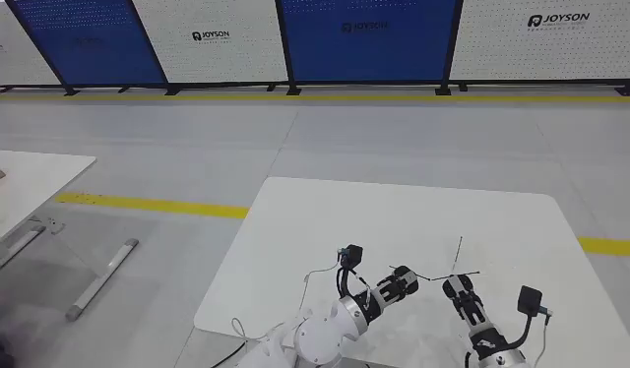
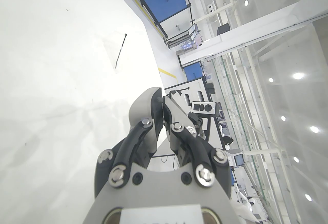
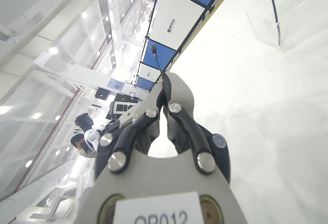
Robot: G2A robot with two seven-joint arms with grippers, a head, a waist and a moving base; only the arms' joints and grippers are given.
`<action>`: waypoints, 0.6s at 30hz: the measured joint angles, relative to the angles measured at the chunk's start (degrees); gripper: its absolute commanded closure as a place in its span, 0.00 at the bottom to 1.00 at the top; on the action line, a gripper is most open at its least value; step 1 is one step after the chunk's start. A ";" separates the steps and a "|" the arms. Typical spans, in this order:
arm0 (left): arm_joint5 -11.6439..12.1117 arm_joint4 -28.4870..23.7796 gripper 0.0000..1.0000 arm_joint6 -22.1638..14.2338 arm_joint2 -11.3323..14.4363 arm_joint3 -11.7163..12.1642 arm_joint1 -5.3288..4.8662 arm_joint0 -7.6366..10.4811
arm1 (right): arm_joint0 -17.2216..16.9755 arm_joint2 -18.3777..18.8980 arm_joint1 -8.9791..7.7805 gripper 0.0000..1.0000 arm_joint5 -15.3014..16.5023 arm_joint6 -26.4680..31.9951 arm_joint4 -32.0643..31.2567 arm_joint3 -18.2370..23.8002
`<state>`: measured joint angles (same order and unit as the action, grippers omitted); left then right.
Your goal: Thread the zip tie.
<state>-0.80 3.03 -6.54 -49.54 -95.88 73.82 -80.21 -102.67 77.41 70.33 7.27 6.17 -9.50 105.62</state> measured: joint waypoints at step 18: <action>0.00 0.00 1.00 0.00 0.00 0.00 0.00 0.00 | 0.35 0.05 0.06 1.00 0.14 0.20 0.61 -0.10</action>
<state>-0.80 3.03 -6.54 -49.54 -95.88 73.82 -80.21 -102.32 77.46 70.39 7.41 6.38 -8.89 105.52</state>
